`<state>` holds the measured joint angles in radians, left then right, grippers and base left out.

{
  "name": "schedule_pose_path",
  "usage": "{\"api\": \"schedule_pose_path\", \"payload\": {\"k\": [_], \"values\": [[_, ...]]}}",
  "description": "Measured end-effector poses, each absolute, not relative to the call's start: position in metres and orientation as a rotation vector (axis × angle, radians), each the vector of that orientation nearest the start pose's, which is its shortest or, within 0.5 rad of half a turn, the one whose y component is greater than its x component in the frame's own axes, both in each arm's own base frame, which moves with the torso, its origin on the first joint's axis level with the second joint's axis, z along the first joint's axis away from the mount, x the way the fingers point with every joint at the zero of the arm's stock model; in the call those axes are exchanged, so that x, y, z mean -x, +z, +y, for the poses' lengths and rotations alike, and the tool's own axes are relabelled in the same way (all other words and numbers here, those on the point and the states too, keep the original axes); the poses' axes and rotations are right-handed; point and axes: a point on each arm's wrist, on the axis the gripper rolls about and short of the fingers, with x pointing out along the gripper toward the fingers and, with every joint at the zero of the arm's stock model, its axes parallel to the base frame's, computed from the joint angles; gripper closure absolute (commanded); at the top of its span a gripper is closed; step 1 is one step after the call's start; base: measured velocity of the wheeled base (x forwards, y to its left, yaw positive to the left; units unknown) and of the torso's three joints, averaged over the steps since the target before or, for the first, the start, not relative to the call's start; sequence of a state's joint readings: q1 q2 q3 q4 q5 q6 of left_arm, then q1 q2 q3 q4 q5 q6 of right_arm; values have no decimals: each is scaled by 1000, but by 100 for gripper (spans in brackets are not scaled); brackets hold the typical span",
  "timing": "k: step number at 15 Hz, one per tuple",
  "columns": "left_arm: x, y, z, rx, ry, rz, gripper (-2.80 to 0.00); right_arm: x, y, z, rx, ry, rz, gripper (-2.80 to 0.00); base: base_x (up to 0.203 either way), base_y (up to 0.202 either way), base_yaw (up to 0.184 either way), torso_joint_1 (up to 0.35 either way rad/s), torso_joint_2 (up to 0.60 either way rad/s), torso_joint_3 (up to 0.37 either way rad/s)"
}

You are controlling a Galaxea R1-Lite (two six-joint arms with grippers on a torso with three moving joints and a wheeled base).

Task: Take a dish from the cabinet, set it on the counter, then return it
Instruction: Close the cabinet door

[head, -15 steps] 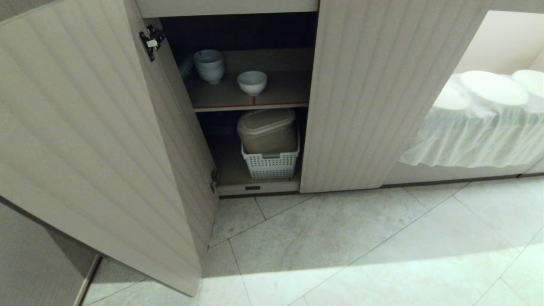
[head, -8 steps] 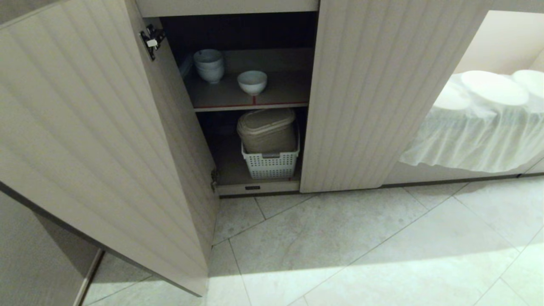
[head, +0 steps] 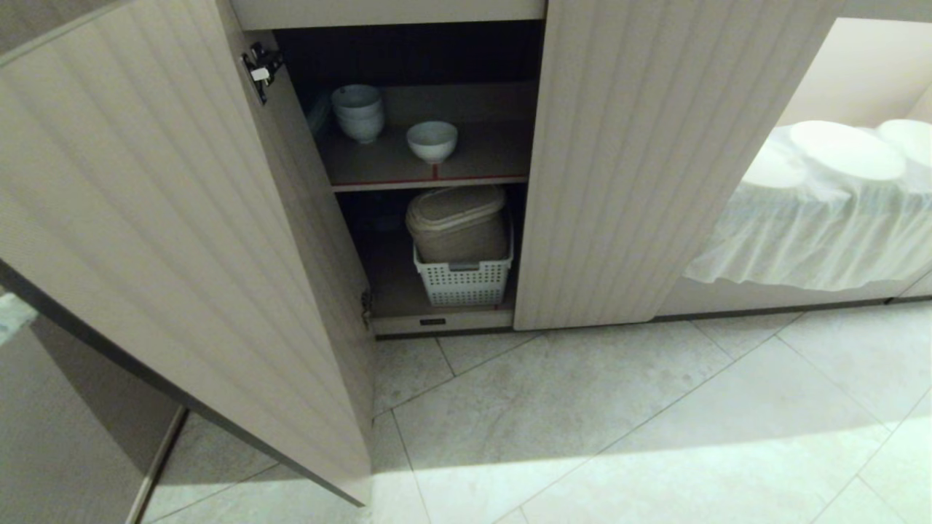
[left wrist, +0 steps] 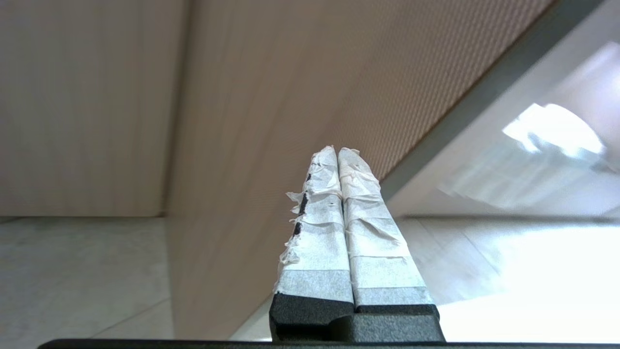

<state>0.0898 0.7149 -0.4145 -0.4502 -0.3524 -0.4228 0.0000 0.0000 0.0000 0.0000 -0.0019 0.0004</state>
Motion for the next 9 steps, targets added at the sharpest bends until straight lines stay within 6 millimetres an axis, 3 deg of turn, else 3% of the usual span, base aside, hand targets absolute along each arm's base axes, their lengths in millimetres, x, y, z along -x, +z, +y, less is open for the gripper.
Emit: {"api": "schedule_pose_path", "payload": {"k": [9], "values": [[-67, 230, -13, 416, -464, -27, 0, 23, 75, 0, 0, -2, 0, 0, 0, 0, 0, 0, 0, 0]]}}
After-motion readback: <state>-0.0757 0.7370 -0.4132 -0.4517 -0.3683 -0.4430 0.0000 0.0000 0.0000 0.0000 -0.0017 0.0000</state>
